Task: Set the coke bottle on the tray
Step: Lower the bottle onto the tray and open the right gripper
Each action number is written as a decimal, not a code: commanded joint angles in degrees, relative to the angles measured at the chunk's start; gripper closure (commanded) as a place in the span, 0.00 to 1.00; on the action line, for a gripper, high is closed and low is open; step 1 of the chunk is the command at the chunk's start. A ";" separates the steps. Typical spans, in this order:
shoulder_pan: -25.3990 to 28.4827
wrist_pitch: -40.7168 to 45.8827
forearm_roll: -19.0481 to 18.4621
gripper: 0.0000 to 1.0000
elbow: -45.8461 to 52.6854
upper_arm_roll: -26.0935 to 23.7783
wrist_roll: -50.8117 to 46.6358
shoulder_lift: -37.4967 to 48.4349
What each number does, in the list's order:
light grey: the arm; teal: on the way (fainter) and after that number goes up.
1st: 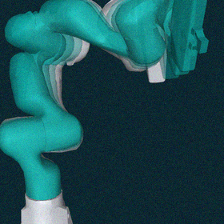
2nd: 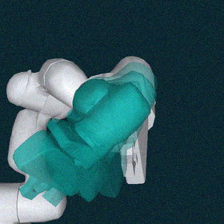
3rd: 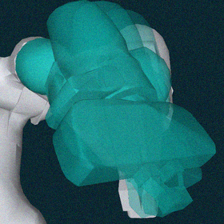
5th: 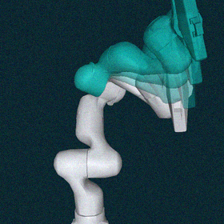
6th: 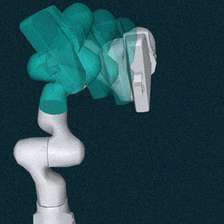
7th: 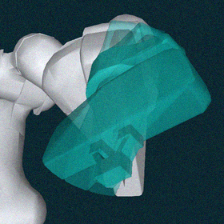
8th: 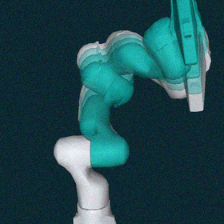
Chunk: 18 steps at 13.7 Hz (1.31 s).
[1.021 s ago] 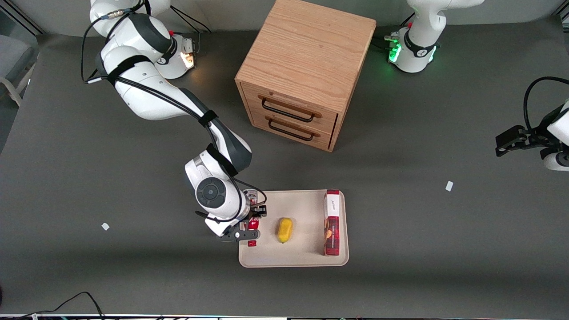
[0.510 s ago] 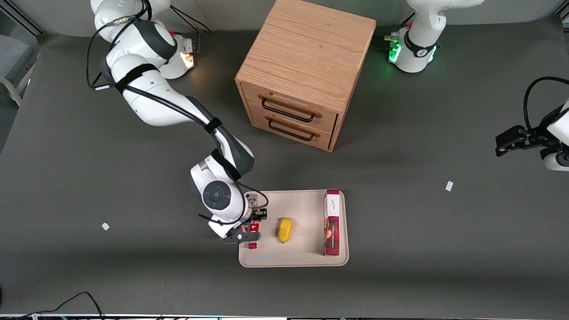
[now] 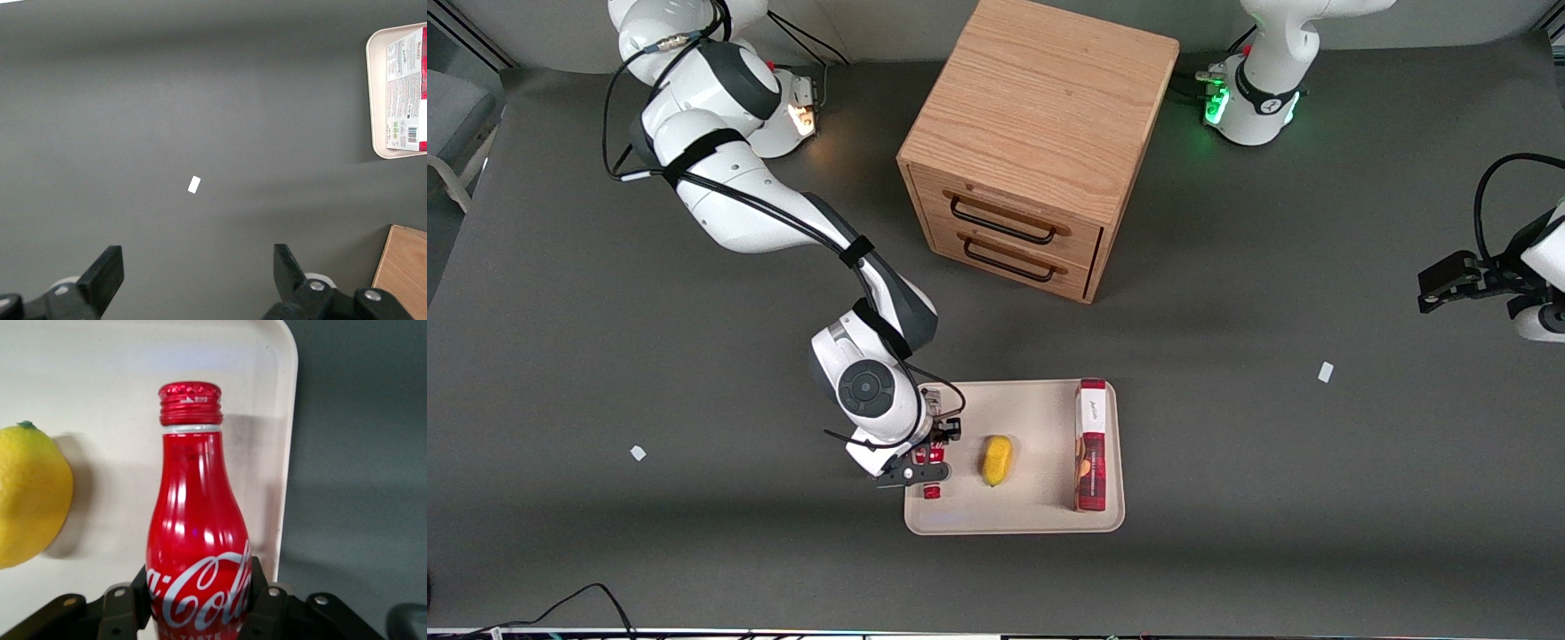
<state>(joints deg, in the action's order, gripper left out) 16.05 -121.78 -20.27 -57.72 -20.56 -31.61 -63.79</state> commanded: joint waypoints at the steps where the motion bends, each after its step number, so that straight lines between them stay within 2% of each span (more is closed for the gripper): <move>1: 0.74 -0.65 -2.14 0.00 1.74 0.26 -1.08 -0.64; 9: 0.13 -1.18 -1.80 0.00 0.51 0.08 -1.26 1.29; 11: -0.48 -0.21 -1.36 0.00 -1.41 -0.27 -1.26 5.84; 13: -2.24 1.63 1.79 0.00 -5.28 -0.36 -1.87 12.69; 15: -3.47 5.66 4.35 0.00 -7.31 0.34 -1.79 18.67; 18: -5.76 18.29 4.36 0.00 -8.19 1.22 0.23 26.50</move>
<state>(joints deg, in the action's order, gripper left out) 11.88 -108.81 -17.46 -59.96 -20.53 -32.05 -44.63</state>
